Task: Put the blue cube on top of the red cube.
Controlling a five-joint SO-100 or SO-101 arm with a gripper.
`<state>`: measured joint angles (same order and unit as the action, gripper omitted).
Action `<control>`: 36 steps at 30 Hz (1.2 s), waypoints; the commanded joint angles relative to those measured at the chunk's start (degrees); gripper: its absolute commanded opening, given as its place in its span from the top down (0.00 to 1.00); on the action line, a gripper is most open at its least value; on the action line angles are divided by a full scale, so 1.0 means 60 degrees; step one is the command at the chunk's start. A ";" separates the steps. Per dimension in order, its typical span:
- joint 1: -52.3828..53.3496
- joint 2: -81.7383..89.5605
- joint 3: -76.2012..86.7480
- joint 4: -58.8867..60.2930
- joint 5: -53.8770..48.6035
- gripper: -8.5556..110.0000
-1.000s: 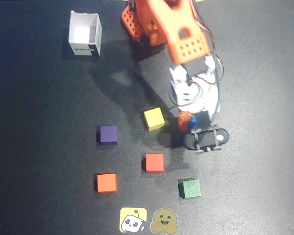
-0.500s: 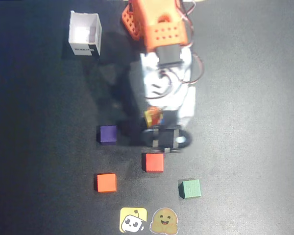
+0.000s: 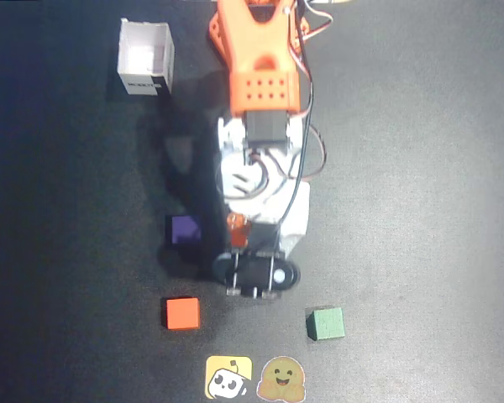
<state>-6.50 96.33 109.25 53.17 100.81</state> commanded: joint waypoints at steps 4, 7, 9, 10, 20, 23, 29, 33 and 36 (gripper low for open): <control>0.0073 -0.0615 -0.1069 -0.0103 -0.0088 0.90; 0.0073 -0.0879 -0.1143 -0.0308 -0.0088 0.90; 0.0073 -0.1113 -0.1274 -0.0322 -0.0088 0.90; 0.0073 -0.1216 -0.1348 -0.0322 -0.0088 0.90; 0.0088 -0.1743 -0.1465 -0.0410 -0.0088 0.90; 0.0103 -0.1802 -0.1436 -0.0439 -0.0103 0.90; 0.0103 -0.1816 -0.1333 -0.0498 -0.0103 0.90; 0.0103 -0.1816 -0.1333 -0.0513 -0.0103 0.89; 0.0103 -0.1816 -0.1348 -0.0513 -0.0103 0.88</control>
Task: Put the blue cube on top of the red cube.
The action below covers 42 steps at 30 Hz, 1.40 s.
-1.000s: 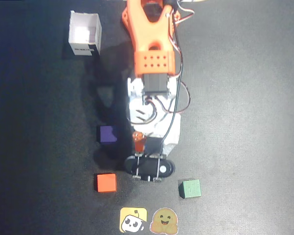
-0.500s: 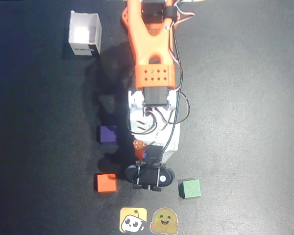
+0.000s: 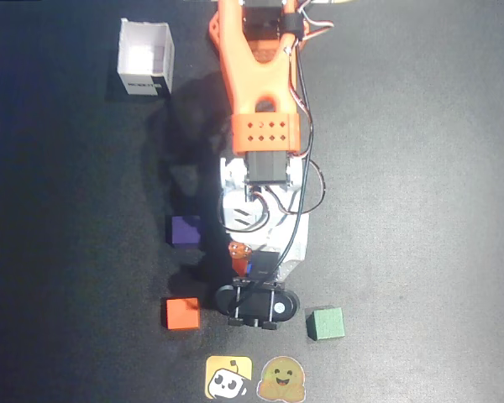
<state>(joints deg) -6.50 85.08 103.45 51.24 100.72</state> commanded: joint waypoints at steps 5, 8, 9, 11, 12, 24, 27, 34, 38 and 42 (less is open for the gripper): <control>0.0088 0.0059 -0.0366 -0.0234 -0.0088 0.82; 0.0088 0.0073 -0.0366 -0.0234 -0.0088 0.81; 0.0088 0.0088 -0.0366 -0.0264 -0.0073 0.81; 0.0088 0.0088 -0.0366 -0.0308 -0.0088 0.80; 0.0073 0.0088 -0.0352 -0.0366 -0.0088 0.76; -0.0029 0.0483 0.0015 -0.0645 0.0029 0.73; -0.0059 0.0864 0.0234 -0.0630 0.0029 0.73; -0.0117 0.2549 0.1289 -0.0645 0.0000 0.73; -0.0146 0.3882 0.2227 -0.0615 -0.0190 0.76; -0.0132 0.5654 0.3618 -0.0513 -0.0688 0.86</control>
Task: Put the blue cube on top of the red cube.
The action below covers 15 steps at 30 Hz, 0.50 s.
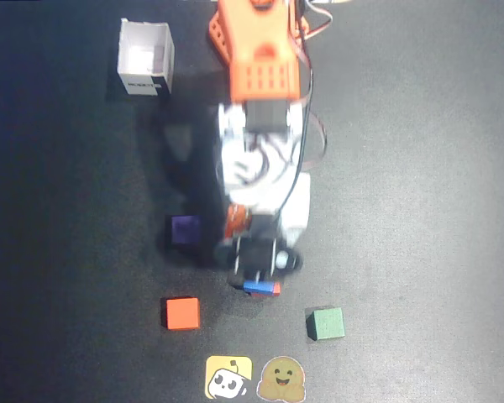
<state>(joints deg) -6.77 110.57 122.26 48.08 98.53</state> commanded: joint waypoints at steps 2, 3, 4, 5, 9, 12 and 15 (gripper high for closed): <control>-0.0029 0.2344 0.1143 0.0073 -0.0688 0.91; -0.0029 0.2783 0.1494 0.0103 -0.0791 0.92; -0.0029 0.3237 0.1846 0.0103 -0.0952 0.93; -0.0015 0.3662 0.2183 0.0117 -0.1099 0.93; 0.0103 0.4775 0.3076 0.0454 -0.1479 0.93; 0.0308 0.5244 0.3413 0.0791 -0.1714 0.93; 0.0381 0.5830 0.3926 0.0894 -0.1743 0.93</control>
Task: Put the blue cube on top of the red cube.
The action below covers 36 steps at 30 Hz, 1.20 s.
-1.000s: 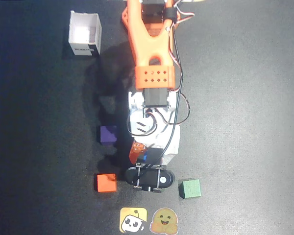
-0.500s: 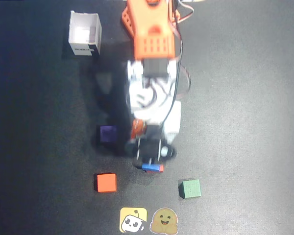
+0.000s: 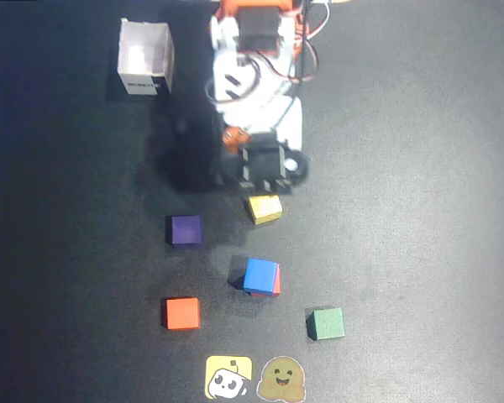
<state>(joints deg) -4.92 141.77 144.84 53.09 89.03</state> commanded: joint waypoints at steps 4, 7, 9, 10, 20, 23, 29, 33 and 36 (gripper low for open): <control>0.0073 0.1655 0.1025 0.0146 -0.0029 0.93; 0.0059 0.2607 0.1641 0.0366 0.0103 0.93; 0.0029 0.3325 0.2021 0.0615 0.0190 0.93; 0.0000 0.3691 0.2227 0.0747 0.0205 0.93; -0.0117 0.5903 0.3281 0.1978 0.0161 0.93; -0.0146 0.5903 0.3296 0.2197 0.0059 0.93; -0.0146 0.5903 0.3296 0.2974 -0.0190 0.93; -0.0146 0.5903 0.3296 0.3237 -0.0410 0.93; -0.0146 0.5903 0.3296 0.3237 -0.0571 0.93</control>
<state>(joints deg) -5.27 176.57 164.88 72.33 86.48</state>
